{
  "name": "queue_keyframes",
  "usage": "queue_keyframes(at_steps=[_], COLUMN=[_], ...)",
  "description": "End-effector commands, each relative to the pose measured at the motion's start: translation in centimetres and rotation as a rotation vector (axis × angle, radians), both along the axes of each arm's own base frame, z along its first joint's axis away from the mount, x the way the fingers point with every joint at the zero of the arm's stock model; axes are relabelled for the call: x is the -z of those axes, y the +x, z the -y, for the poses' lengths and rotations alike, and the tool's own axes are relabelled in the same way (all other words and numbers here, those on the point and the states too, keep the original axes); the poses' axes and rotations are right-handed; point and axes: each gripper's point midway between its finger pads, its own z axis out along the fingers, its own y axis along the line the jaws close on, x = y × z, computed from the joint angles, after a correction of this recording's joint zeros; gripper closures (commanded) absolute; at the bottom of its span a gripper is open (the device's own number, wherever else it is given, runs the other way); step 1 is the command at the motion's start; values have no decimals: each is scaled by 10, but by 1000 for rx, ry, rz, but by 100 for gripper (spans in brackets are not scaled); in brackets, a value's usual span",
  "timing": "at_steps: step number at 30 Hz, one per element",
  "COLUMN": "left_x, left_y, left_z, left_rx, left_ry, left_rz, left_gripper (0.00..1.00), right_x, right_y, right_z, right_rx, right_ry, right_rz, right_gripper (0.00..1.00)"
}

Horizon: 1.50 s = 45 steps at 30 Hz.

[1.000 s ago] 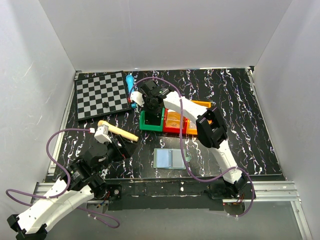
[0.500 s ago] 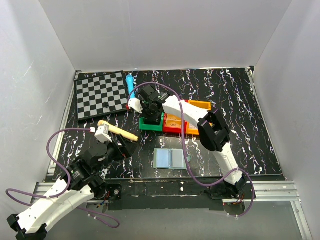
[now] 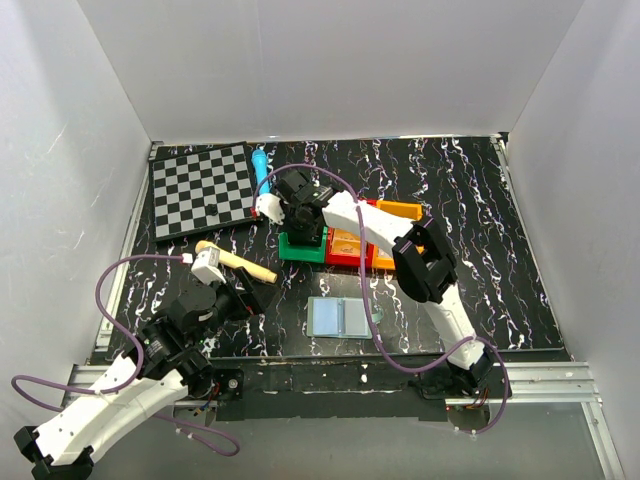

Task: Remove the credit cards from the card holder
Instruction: Place the credit card in the storage box.

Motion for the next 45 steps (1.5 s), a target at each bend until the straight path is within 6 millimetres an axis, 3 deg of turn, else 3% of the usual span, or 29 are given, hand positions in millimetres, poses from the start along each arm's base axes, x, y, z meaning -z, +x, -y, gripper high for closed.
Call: queue_keyframes(at_steps=[1, 9, 17, 45], left_x=[4, 7, 9, 10], left_y=[0, -2, -2, -3], left_z=[0, -2, -1, 0], left_rx=[5, 1, 3, 8], left_ry=[5, 2, 6, -6], left_rz=[0, -6, -13, -18], left_gripper=[12, 12, 12, 12], right_x=[1, 13, 13, -6], right_y=[23, 27, 29, 43], right_z=[4, 6, 8, 9], right_rx=[63, 73, 87, 136], right_ry=[-25, -51, -55, -33], right_rz=[56, 51, 60, 131], right_gripper=[99, 99, 99, 75])
